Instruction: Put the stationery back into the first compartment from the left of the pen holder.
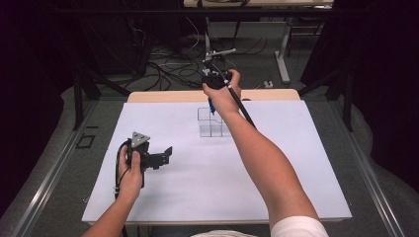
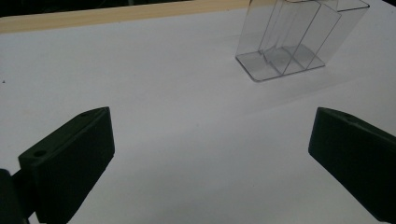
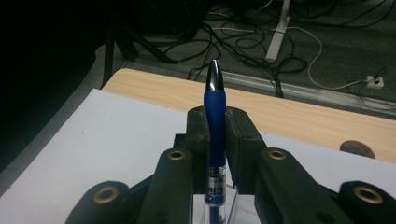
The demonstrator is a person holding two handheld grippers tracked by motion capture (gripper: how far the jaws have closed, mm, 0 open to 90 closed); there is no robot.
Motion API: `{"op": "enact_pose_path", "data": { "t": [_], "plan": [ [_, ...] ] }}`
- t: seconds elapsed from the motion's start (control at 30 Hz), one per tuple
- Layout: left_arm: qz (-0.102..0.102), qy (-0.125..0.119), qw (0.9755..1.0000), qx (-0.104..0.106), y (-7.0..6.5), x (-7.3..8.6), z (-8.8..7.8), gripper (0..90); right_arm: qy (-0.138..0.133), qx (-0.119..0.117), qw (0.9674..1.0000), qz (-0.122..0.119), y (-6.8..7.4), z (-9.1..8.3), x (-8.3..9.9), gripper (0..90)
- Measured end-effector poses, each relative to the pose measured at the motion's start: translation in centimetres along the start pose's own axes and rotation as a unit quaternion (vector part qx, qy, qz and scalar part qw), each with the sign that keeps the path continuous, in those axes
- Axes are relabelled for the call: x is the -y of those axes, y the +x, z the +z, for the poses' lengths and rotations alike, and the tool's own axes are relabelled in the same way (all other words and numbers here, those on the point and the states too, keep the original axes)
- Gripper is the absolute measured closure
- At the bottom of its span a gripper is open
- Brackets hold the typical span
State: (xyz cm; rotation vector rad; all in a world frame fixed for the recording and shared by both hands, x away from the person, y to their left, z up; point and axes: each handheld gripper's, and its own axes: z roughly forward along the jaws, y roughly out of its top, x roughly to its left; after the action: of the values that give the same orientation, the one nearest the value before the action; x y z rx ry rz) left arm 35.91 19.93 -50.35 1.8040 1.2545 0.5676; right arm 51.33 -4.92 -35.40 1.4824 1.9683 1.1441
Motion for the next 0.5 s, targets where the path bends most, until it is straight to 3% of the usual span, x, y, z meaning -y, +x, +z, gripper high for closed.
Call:
{"op": "enact_pose_path", "data": {
  "t": [0.5],
  "plan": [
    [-0.008, -0.003, 1.0000, 0.000, 0.2, 0.0, 0.0, 0.2, -0.046, 0.027, 0.9985, -0.015, 0.7, 1.7, 0.9, 80.3]
  ]
}}
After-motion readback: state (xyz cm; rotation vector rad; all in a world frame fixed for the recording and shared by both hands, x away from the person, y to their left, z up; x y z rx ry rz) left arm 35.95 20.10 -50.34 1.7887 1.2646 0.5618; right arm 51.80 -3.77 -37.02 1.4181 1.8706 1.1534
